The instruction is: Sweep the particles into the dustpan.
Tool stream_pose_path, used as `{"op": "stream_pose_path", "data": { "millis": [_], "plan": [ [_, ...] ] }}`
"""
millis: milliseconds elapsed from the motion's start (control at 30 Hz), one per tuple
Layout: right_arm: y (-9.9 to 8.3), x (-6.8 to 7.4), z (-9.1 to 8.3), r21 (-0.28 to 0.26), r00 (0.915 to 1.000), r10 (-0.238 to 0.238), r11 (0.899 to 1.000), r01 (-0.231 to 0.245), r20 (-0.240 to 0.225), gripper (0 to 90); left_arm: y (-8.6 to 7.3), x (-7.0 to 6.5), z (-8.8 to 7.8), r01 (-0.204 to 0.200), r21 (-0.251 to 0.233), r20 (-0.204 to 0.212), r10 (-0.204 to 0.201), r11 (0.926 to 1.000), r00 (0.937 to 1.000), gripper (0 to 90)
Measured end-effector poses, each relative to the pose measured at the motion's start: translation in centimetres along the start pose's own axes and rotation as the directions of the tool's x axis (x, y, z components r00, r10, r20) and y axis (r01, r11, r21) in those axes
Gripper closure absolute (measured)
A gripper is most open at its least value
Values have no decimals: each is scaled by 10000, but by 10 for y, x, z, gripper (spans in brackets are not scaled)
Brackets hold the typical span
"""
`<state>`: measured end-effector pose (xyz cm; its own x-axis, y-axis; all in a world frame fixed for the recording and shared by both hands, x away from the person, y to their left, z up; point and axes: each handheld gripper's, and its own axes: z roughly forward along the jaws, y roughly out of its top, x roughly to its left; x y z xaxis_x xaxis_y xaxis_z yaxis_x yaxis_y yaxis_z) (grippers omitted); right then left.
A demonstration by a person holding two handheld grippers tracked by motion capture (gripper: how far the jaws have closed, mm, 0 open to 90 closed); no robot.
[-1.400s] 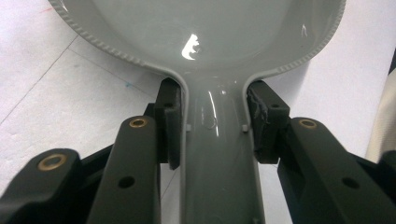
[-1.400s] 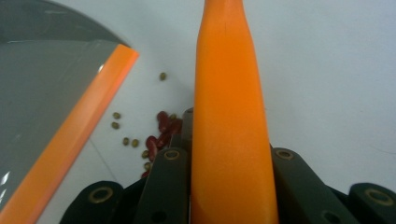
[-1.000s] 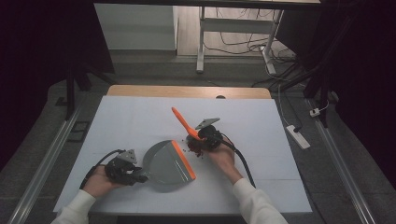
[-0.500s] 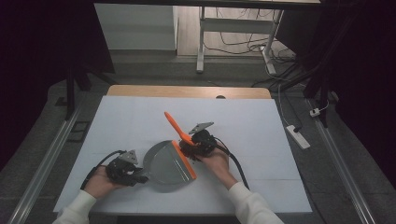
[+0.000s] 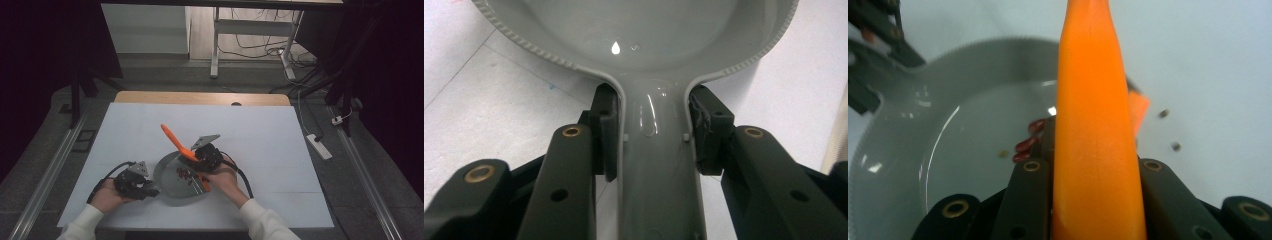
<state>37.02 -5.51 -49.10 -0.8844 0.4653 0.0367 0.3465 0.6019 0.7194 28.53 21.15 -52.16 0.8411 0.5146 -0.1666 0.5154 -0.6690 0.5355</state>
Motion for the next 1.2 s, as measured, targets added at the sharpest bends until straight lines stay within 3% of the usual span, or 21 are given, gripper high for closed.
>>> {"op": "stream_pose_path", "data": {
  "millis": [233,400,533,667,833,1000,1200],
  "plan": [
    [-6,-30,-20,-389,9928,574,9978,-536,1054,768,0,0,1,-8,26,6,8,10000,10000,617],
    [-12,-47,-26,-426,9842,979,9948,-925,1474,768,0,0,1,32,8,-3,-32,10000,10000,617],
    [-15,-57,-22,-280,9793,1110,9938,-1078,1692,768,-1,0,0,90,-3,6,-90,10000,10000,617],
    [-14,-66,-15,-141,9748,819,9966,-807,2075,768,-1,0,0,128,-65,9,-128,9999,9999,617],
    [-15,-79,-8,-84,9685,994,9949,-1001,2284,768,-1,1,0,137,-76,1,-137,9999,9999,617],
    [-14,-81,3,322,9718,830,9952,-923,2208,768,-1,1,0,145,-79,1,-145,9999,9999,617],
    [-8,-68,15,475,9797,290,9981,-391,1985,768,-1,0,-1,138,-97,24,-138,9999,9999,617]
  ]
}}
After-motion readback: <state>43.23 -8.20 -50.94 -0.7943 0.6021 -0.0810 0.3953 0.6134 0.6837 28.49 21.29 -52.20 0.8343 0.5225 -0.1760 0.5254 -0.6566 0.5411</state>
